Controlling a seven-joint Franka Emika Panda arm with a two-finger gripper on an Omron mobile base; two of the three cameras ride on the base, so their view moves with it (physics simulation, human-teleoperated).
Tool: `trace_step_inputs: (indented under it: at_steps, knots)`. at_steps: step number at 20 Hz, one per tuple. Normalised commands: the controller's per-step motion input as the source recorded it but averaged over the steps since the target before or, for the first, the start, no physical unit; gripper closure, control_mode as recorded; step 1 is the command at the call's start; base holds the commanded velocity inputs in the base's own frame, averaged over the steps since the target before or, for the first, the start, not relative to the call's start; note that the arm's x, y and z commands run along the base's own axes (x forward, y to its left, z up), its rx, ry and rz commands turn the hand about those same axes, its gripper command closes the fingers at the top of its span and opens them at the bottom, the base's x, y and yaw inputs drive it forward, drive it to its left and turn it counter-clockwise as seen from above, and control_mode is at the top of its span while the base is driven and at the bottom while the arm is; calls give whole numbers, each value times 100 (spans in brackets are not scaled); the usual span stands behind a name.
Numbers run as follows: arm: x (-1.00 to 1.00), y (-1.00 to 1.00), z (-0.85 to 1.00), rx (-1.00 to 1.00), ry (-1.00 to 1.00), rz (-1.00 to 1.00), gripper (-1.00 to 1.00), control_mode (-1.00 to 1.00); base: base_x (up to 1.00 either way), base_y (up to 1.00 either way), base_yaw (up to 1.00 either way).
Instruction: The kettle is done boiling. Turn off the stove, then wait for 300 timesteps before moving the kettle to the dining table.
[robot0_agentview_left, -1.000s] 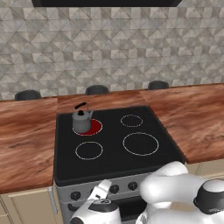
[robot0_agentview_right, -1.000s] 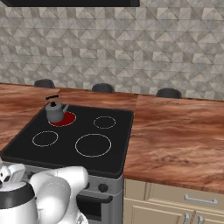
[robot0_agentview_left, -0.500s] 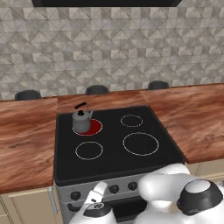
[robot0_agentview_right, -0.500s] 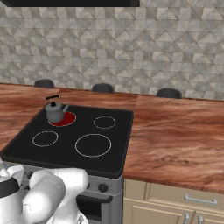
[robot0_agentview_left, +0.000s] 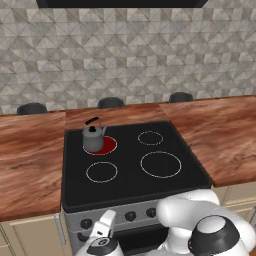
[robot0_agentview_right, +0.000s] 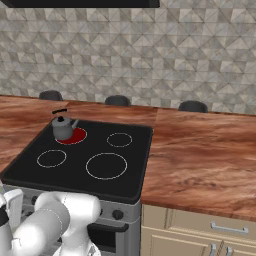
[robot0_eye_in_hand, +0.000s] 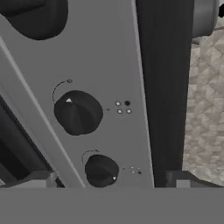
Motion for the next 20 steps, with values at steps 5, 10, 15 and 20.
trace_step_inputs:
  at_steps: [5,10,15,20]
  knots:
    - [25,0,-3,0,0,1,-100,-100,0,0,0]
    - [17,-1,-10,0,0,2,-100,-100,0,0,0]
    - [4,0,-32,0,0,3,-100,-100,0,0,0]
    - [4,0,-24,0,0,2,-100,-100,0,0,0]
